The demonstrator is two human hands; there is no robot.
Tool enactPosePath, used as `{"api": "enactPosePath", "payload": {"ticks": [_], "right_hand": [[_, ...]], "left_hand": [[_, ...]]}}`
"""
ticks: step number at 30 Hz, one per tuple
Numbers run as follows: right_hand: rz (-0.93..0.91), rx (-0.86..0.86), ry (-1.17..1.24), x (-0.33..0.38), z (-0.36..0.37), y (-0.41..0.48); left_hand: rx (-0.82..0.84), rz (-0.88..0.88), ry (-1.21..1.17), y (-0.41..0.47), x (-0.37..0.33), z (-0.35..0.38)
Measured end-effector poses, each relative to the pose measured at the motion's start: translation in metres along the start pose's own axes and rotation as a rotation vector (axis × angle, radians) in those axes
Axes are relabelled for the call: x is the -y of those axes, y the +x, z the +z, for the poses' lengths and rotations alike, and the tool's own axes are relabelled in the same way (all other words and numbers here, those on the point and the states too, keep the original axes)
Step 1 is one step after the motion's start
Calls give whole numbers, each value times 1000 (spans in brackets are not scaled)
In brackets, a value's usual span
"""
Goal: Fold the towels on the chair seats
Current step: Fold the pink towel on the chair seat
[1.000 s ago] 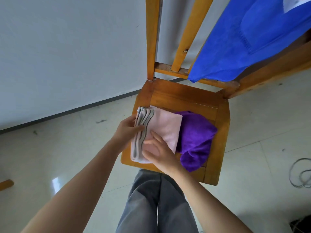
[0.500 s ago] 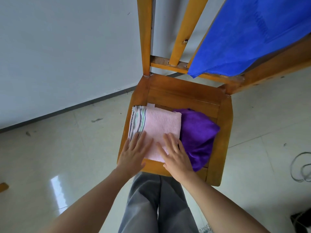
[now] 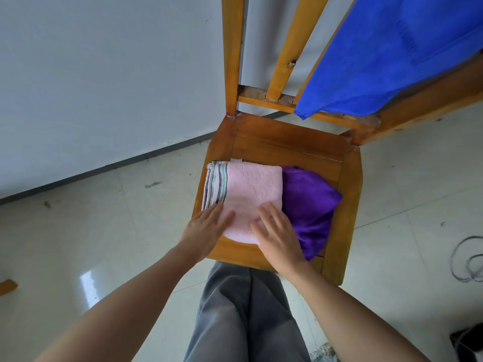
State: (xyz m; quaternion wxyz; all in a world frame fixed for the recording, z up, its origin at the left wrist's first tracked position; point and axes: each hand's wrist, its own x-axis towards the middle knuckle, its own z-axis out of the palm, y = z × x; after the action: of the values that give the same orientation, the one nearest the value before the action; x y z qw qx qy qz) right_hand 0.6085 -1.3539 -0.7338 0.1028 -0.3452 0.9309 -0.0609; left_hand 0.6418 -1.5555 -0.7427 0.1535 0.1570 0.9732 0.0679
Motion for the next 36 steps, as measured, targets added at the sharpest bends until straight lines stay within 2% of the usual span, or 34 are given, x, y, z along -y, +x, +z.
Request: {"api": "enactPosePath", "payload": {"ticks": [3, 6, 8, 10, 16, 21, 24, 28, 31, 36], "right_hand": [[-48, 27, -74, 4, -10, -6], [38, 49, -115, 12, -12, -7], [96, -2, -100, 16, -14, -6], [76, -76, -65, 16, -16, -3], [13, -200, -1, 17, -76, 8], [-25, -192, -70, 24, -136, 3], [-23, -154, -121, 20, -171, -3], [-117, -175, -195, 16, -221, -6], [-191, -246, -217, 14, -252, 1], [-360, -491, -302, 16, -302, 17]], "left_hand": [[-86, 50, -75, 3, 3, -16], [-165, 106, -181, 4, 5, -30], [-194, 129, -209, 0, 5, -36], [-195, 144, -183, -5, 5, -40], [-209, 18, 66, -20, -14, -72], [-252, -126, -10, -24, -45, -121], [-342, -104, -51, -25, -54, -146], [-402, -38, -10, -30, -53, -189], [-457, 5, 43, -33, -47, -222], [-591, 11, 75, -40, -37, -272]]}}
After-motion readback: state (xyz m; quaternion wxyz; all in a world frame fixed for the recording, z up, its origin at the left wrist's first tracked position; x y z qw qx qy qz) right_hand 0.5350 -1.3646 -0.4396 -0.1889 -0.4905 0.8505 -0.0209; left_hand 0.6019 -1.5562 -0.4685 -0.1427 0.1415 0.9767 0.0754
